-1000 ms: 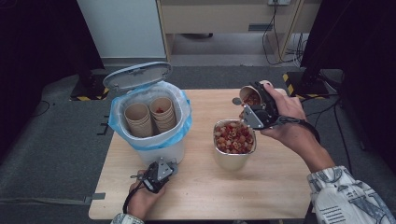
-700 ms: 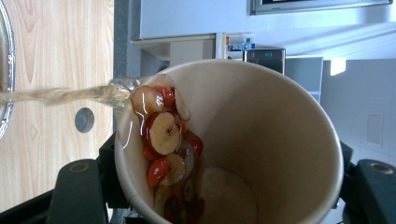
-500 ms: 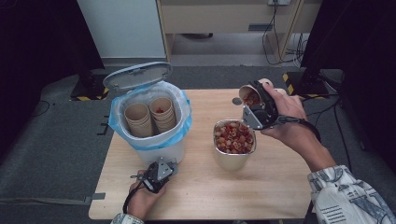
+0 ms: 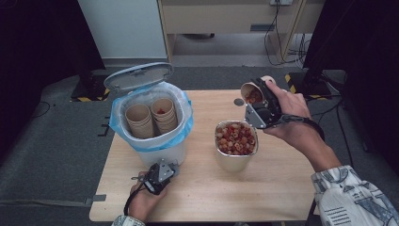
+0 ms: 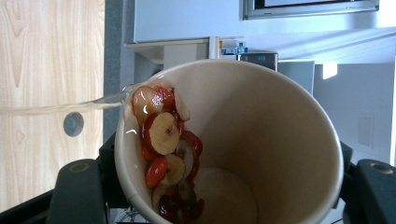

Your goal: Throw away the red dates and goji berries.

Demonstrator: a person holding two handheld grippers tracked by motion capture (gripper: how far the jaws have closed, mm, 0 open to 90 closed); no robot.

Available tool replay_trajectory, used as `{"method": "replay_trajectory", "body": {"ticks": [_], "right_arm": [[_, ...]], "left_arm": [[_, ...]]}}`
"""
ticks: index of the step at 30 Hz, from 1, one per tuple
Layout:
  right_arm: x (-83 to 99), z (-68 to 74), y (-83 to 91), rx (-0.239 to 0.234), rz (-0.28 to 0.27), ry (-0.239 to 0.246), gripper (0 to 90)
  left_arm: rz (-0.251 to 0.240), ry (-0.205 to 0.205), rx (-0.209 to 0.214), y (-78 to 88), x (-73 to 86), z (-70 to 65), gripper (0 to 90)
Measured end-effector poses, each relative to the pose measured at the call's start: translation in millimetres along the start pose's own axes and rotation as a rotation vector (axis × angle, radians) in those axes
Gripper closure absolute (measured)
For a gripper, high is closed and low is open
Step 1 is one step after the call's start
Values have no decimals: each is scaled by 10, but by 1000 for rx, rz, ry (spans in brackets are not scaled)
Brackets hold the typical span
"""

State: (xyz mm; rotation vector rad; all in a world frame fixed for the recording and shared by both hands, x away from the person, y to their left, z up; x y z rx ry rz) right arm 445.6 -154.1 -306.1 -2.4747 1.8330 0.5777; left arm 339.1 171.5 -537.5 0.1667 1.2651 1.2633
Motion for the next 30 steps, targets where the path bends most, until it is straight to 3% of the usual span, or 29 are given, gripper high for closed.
{"method": "replay_trajectory", "body": {"ticks": [5,15,21,30], "right_arm": [[-63,-85,29,18,3,30,288],[-195,-42,-8,33,32,218,291],[-200,-14,-25,30,40,245,291],[-174,-20,-19,34,38,240,292]], "left_arm": [[0,0,0,0,0,1,898],[0,1,3,1,1,2,898],[0,1,3,1,1,2,898],[0,2,3,1,1,3,898]]}}
Point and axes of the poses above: each handheld gripper's, and its own axes: y roughly backward along the jaws, x roughly out of its underside, z roughly to its left, the point moved 3 cm from there along -y, roughly forward along the jaws, and after that the axes turned 15 degrees about -y, right-handed, at the moved point
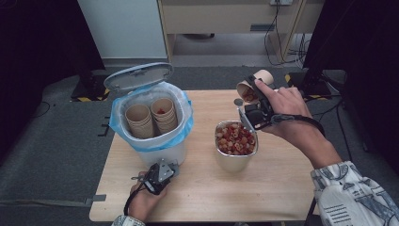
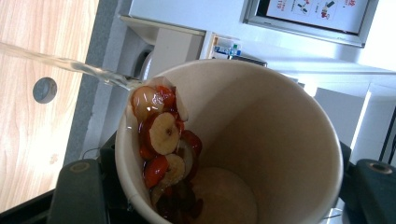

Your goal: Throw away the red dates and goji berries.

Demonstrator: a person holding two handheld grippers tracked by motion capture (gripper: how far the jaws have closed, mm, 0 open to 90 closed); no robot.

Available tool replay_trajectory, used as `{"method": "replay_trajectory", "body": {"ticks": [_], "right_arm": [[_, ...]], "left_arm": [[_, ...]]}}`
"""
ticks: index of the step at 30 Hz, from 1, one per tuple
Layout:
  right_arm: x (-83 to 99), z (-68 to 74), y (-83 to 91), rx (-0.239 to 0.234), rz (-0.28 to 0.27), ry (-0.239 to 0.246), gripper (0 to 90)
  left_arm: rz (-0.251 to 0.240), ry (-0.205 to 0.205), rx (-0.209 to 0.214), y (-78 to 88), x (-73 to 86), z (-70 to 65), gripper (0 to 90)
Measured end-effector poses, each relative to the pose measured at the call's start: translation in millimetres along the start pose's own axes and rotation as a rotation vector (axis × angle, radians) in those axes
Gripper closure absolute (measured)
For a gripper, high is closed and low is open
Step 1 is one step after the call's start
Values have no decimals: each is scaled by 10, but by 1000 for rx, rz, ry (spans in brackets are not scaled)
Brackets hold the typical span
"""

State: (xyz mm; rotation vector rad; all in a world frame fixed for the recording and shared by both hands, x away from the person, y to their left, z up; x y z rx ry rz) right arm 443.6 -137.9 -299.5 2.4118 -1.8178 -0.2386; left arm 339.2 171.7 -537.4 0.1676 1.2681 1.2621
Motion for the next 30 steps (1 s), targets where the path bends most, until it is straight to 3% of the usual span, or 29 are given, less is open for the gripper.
{"method": "replay_trajectory", "body": {"ticks": [15,20,22,25,26,30], "right_arm": [[11,-11,13,0,7,9,292],[-4,-98,9,23,4,-23,294],[-44,-8,-31,10,7,22,298],[-117,281,-105,-64,14,172,301],[-123,333,-115,-75,14,191,301],[-96,281,-96,-70,13,137,301]], "left_arm": [[1,-1,-1,0,0,-1,898],[0,1,0,0,0,-1,898],[-1,2,2,0,1,1,898],[1,2,2,2,1,1,898],[0,2,2,2,1,1,898],[1,-1,2,3,2,2,898]]}}
Point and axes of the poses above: each handheld gripper's, and its own axes: y roughly backward along the jaws, x roughly out of its underside, z roughly to its left, the point moved 3 cm from there along -y, roughly forward along the jaws, and after that the axes turned 15 degrees about -y, right-handed, at the moved point
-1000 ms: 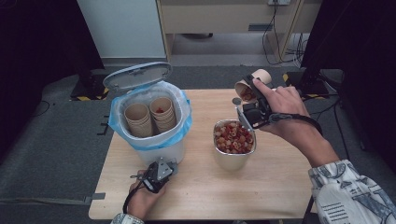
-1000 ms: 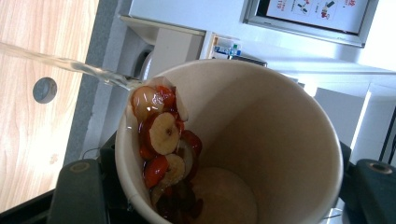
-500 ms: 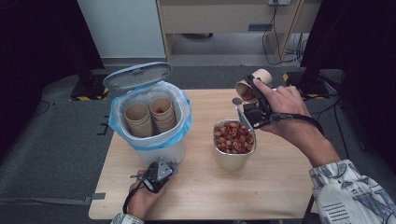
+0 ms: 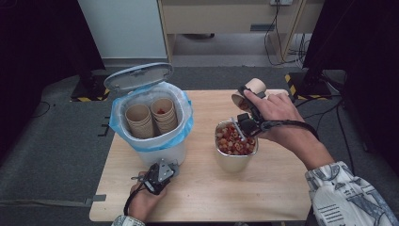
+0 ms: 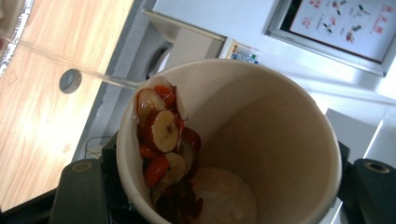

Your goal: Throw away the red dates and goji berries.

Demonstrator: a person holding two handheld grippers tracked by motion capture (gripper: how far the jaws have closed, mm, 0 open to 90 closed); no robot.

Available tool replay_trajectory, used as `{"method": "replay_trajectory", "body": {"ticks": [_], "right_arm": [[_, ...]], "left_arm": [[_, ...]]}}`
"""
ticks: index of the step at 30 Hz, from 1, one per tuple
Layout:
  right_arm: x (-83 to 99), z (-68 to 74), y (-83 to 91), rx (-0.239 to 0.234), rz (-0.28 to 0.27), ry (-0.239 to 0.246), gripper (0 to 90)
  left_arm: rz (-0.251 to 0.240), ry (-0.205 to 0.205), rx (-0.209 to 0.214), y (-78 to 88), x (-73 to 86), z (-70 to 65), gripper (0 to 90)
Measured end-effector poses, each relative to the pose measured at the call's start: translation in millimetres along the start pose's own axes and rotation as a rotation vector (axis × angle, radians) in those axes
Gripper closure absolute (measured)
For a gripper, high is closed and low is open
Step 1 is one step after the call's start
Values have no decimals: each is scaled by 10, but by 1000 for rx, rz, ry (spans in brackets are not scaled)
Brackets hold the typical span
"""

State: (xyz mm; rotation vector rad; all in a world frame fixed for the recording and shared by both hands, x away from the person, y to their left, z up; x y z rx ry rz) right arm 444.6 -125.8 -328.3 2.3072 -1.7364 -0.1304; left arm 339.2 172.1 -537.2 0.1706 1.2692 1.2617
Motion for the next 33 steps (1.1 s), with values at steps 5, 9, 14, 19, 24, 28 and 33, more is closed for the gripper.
{"method": "replay_trajectory", "body": {"ticks": [5,9,14,19,24,28,33], "right_arm": [[27,-16,19,-2,1,-10,301],[-10,81,3,-23,-1,33,301],[-11,8,20,-17,-5,20,301],[24,-137,66,48,-5,-46,305],[-15,478,-136,-131,22,106,309],[10,435,-108,-114,19,99,308],[-2,347,-84,-98,12,74,307]], "left_arm": [[0,2,-1,-2,-2,-2,898],[0,1,0,0,0,0,898],[0,1,0,0,0,0,898],[-2,2,1,-2,0,1,898],[-2,1,0,-1,0,-2,898],[-4,5,2,-1,1,0,898],[-1,1,1,0,-1,-3,898]]}}
Point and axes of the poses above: each handheld gripper's, and its own axes: y roughly backward along the jaws, x roughly out of its underside, z roughly to its left, the point moved 3 cm from there along -y, roughly forward along the jaws, and after that the axes turned 15 degrees about -y, right-handed, at the moved point
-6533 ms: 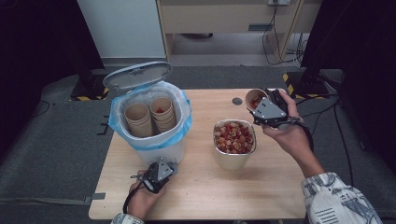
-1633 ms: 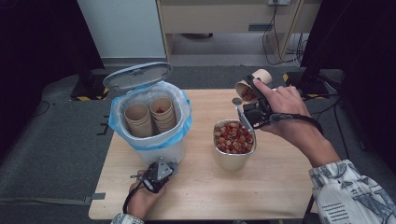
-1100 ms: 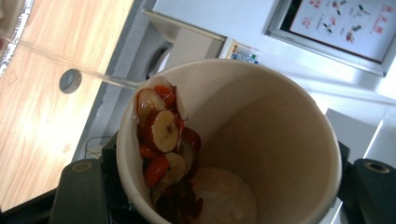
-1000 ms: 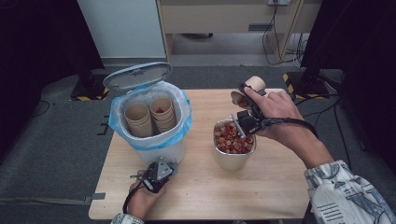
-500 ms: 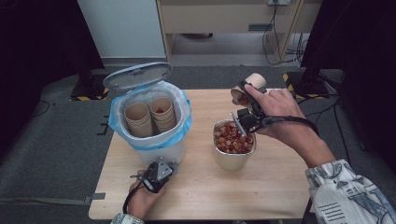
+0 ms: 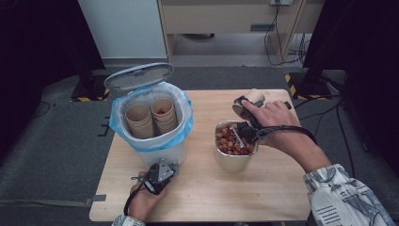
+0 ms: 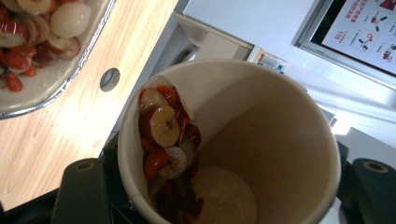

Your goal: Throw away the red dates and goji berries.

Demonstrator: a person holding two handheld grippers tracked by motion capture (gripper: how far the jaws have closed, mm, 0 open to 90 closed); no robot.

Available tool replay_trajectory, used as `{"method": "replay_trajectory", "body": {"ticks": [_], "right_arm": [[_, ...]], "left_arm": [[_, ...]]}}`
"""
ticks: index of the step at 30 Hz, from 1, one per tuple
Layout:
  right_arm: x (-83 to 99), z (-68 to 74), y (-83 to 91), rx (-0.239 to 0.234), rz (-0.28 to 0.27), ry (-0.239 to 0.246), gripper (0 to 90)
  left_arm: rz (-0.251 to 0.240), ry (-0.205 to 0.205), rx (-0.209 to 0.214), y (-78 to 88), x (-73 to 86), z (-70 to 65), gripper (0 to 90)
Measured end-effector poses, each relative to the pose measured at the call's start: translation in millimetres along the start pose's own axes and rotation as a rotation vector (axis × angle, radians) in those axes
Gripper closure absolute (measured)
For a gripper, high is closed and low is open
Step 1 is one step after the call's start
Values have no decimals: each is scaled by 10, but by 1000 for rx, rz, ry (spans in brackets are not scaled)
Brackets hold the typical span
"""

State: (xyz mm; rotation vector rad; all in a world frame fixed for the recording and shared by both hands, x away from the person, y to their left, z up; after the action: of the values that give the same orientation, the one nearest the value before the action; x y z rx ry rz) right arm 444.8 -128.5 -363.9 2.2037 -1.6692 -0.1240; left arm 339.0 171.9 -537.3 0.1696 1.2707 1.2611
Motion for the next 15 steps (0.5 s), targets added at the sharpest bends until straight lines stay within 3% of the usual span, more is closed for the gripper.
{"method": "replay_trajectory", "body": {"ticks": [15], "right_arm": [[-42,-78,44,37,-15,9,306]], "left_arm": [[-1,1,1,0,1,1,898]]}}
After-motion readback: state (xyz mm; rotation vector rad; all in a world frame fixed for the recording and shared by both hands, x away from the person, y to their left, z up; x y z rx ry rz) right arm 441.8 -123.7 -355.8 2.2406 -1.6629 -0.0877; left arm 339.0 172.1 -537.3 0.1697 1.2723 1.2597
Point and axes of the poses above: each handheld gripper's, and its own axes: y roughly backward along the jaws, x roughly out of its underside, z roughly to its left, the point moved 3 cm from there along -y, roughly forward along the jaws, and after that the axes turned 15 degrees about -y, right-handed, at the moved point
